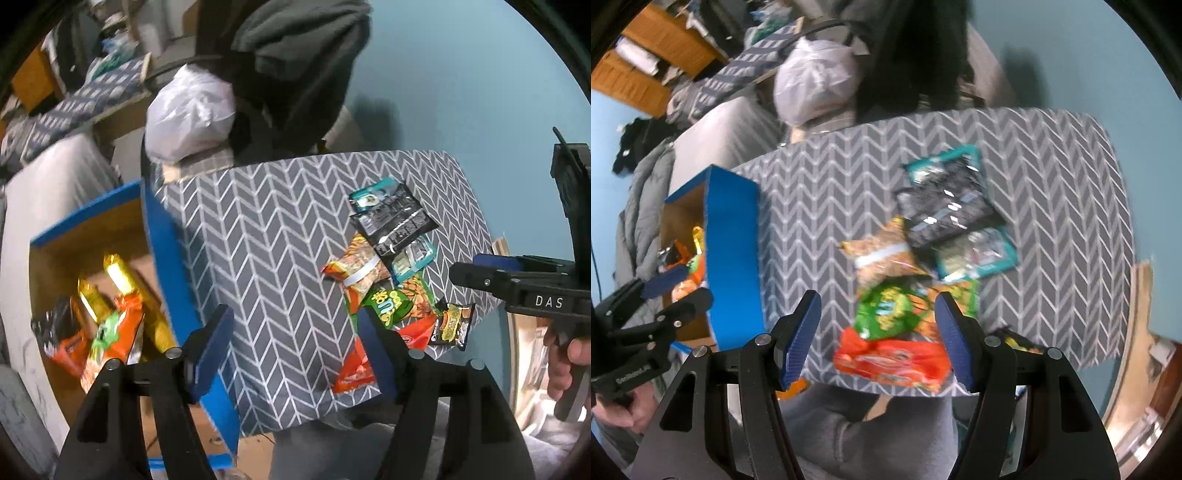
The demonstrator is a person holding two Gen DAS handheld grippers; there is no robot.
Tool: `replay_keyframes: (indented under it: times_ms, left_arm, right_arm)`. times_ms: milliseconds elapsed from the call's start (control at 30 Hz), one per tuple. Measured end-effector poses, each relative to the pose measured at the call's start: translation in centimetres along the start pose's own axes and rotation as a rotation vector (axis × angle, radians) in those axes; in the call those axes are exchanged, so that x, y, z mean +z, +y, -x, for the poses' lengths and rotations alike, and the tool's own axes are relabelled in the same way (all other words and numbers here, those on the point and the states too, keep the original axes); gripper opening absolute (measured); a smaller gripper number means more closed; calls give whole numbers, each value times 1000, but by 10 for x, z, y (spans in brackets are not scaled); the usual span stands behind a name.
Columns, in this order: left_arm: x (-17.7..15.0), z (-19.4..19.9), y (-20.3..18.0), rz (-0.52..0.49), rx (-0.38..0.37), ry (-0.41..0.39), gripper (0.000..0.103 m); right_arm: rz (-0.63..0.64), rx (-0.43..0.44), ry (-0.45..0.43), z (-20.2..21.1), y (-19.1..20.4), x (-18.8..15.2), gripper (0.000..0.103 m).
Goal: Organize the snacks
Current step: 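Move both tools back over the snack pile on the table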
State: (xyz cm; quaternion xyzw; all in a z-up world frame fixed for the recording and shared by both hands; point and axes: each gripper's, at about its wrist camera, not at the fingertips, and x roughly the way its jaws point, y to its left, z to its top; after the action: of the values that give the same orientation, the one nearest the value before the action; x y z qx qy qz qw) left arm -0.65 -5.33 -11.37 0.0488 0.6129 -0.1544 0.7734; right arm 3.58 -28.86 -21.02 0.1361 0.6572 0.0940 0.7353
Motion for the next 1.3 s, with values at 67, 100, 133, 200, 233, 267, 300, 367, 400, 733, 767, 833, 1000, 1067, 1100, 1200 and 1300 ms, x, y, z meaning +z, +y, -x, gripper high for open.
replay_keyframes:
  times_ms: [67,100,133,200,233,267,300,367,400,733,767,833,1000,1067,1100,1200,1300]
  left_arm:
    - [6,-5,-12,-54,7,4,76]
    - [8,-7,-18,-73,12,5,77]
    - [11,-10,-22,-91,16,8,77]
    - [13,-16,-30,-118,19,18,77]
    - [15,-19,-35,-137,20,25,77]
    - [16,-22,-38,-153,20,28,77]
    - [18,-25,-42,-172,23,31,77]
    - [21,-32,-51,-219,37,37,77]
    - [22,-35,-54,-239,39,40,77]
    - [31,-69,-76,-345,28,80,77]
    - [31,-72,-77,-346,26,85,77]
    - [34,-79,-79,-350,14,95,77]
    - [39,-95,-84,-353,-1,117,77]
    - [41,-101,-87,-358,-3,130,77]
    - [42,-104,-88,-362,-4,133,77]
    - [43,-110,-92,-376,-4,143,77]
    - [44,-115,-96,-386,-10,150,78]
  right_arm:
    - [-26,-12,-1,1,-12,-4,74]
    - [-36,-21,-4,1,-17,-6,78]
    - [-52,-34,-11,2,-25,-9,78]
    - [-79,-42,-7,3,-37,-14,78]
    - [-98,-46,-5,3,-45,-17,78]
    - [-113,-52,-3,3,-51,-19,78]
    - [-129,-59,-3,3,-58,-23,78]
    - [-160,-72,0,1,-72,-31,78]
    - [-176,-78,4,0,-78,-35,78]
    - [-343,-119,57,-27,-131,-76,78]
    - [-352,-121,65,-31,-133,-79,78]
    - [-376,-119,79,-41,-138,-87,78]
    - [-430,-118,95,-64,-147,-102,78]
    - [-445,-116,95,-71,-149,-105,78]
    - [-453,-113,94,-75,-151,-107,78]
    - [-469,-113,92,-83,-154,-110,78]
    - [-480,-127,93,-90,-156,-110,78]
